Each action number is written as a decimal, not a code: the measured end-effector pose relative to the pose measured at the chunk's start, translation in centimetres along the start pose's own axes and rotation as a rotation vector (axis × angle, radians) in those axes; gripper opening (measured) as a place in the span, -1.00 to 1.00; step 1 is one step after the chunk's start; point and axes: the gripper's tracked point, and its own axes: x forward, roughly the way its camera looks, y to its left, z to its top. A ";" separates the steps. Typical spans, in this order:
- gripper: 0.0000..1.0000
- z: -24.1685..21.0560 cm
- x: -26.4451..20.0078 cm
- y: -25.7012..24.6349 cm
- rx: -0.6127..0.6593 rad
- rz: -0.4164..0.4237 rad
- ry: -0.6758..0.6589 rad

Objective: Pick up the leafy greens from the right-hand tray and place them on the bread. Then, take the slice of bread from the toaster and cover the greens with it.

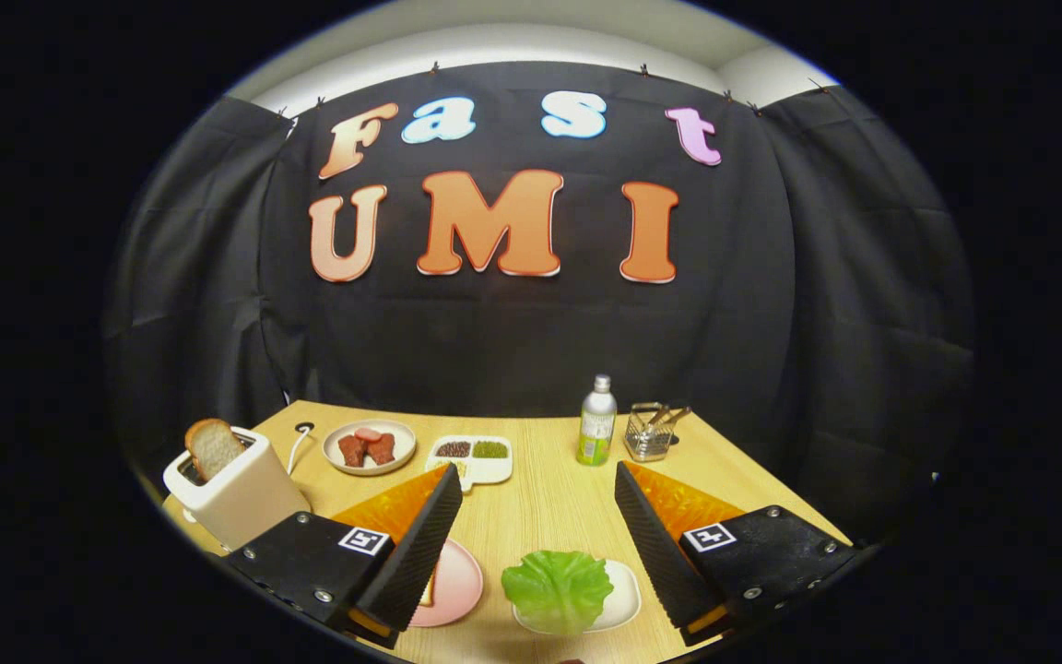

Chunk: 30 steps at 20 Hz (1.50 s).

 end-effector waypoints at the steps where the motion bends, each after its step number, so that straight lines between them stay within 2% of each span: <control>1: 1.00 -1.6 0.6 -0.2 -0.008 -0.004 0.030; 5: 1.00 -6.6 1.9 -1.5 -0.041 -0.021 0.128; 11: 1.00 -11.0 3.1 -1.9 -0.054 -0.002 0.219; 25: 1.00 -17.9 4.4 -2.1 -0.101 0.041 0.401; 30: 0.83 -19.4 4.6 -1.6 -0.098 0.067 0.441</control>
